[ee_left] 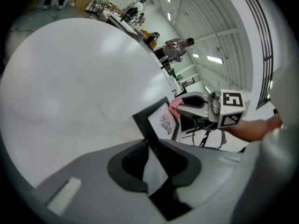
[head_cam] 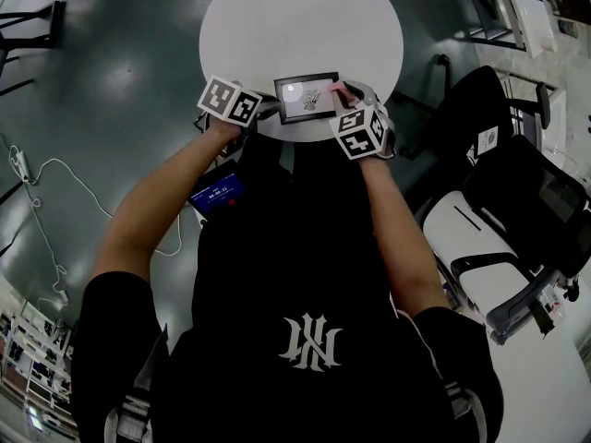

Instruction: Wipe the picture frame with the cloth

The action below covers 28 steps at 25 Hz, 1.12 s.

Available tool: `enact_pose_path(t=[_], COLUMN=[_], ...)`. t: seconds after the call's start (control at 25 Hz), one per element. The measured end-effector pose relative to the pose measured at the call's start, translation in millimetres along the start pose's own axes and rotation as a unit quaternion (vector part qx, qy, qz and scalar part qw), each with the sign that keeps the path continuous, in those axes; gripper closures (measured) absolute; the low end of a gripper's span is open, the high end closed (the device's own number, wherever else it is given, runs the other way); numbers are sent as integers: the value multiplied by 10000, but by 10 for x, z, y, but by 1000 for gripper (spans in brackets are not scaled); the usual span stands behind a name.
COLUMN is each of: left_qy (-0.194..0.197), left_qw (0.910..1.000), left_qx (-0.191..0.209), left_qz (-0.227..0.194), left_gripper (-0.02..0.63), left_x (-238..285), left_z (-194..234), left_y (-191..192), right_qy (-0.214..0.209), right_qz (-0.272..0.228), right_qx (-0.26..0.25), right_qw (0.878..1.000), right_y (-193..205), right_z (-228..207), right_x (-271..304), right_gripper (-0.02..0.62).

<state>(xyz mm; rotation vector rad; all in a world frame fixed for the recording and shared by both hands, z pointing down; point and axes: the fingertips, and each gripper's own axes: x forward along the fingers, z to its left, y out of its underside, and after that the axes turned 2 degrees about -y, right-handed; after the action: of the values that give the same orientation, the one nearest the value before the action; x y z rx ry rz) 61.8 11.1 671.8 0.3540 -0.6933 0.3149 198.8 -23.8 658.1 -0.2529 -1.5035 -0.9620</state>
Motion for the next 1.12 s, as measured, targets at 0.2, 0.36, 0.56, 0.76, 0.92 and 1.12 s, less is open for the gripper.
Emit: enact_pose_path(t=[0.2,0.36,0.56,0.76,0.92,1.12], left_qy=[10,18,11,4,2,-3], left_qw=[10000,10000,10000,10000,10000,10000], left_qx=[-37,-26,-44,-59,-64,-73], left_qz=[-9,17,0,-24,-32,-48], left_gripper=[545,546,546,546,546,546], left_x=[-3,7,-6,-7,0,-2], left_z=[3,-9,4,6,14,24], left_y=[5,-10,-5,-13,-10,-3], right_qy=[267,-509,-1790,-2061,-1788,-1473], right_qz=[-44,-965,-1152,-712,-364,-286], right_qx=[565,1406,2047,2654,2317,1399], right_qw=[9980,9840,9554,9391,9555,9787], right_y=[116,-236,-547,-549,-492,-481], right_z=[-257,-23,714,1040,1104,1104], right_x=[-72,-231,-128,72,159,153], right_gripper=[520,520,520,520,520,520])
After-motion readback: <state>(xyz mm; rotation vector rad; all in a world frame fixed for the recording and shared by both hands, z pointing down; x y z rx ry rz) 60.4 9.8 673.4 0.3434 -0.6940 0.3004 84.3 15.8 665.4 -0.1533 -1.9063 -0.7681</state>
